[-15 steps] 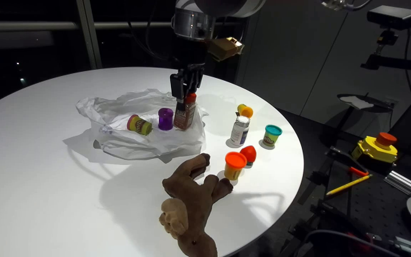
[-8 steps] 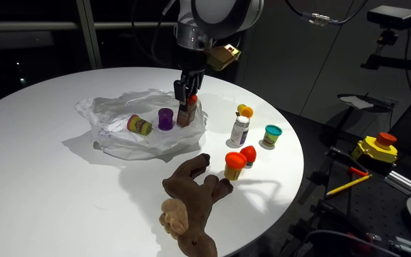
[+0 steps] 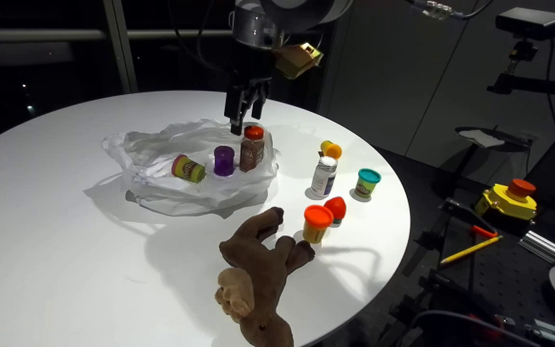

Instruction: Put the objects on the table in the plastic

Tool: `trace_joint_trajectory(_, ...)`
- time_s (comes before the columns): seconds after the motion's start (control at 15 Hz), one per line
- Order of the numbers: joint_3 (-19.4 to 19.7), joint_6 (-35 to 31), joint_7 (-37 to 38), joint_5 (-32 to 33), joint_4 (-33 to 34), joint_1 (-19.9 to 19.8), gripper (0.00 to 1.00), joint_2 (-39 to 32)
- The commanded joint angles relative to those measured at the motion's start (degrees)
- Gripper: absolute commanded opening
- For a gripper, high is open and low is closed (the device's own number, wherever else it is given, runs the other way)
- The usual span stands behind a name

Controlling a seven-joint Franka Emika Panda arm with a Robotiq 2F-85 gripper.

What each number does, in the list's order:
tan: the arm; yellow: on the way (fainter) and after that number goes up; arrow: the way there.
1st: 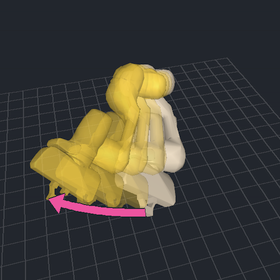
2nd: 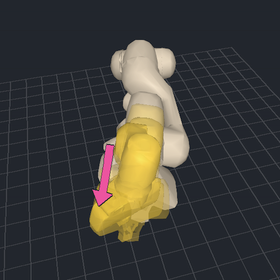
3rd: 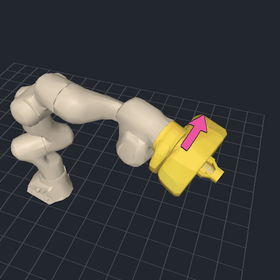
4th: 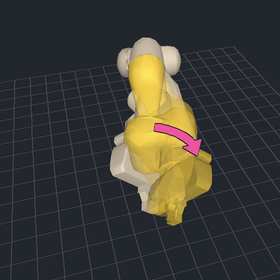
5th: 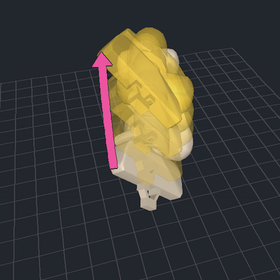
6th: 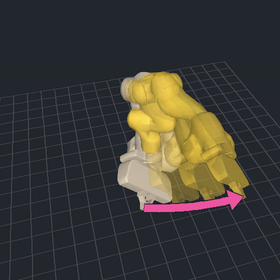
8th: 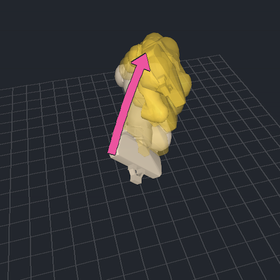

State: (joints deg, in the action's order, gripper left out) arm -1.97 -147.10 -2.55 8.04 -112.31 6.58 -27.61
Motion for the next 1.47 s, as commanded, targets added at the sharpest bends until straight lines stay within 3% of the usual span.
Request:
trace_joint_trajectory(0.0, 0.76, 1.26, 4.5, 0.17, -4.7, 0.81, 1.0, 9.26)
trace_joint_trajectory(0.27, 1.72, 5.85, 7.66, 0.15, -8.34, -0.7, 1.0, 17.04)
trace_joint_trajectory(0.53, 4.57, 8.51, 11.37, 0.1, -9.67, -3.79, 1.0, 18.3)
trace_joint_trajectory(1.07, 6.28, 8.28, 1.25, -12.23, -2.12, -14.82, 1.0, 1.03)
trace_joint_trajectory(1.4, 6.21, 10.46, 1.45, -14.6, 1.52, -18.1, 1.0, -4.99)
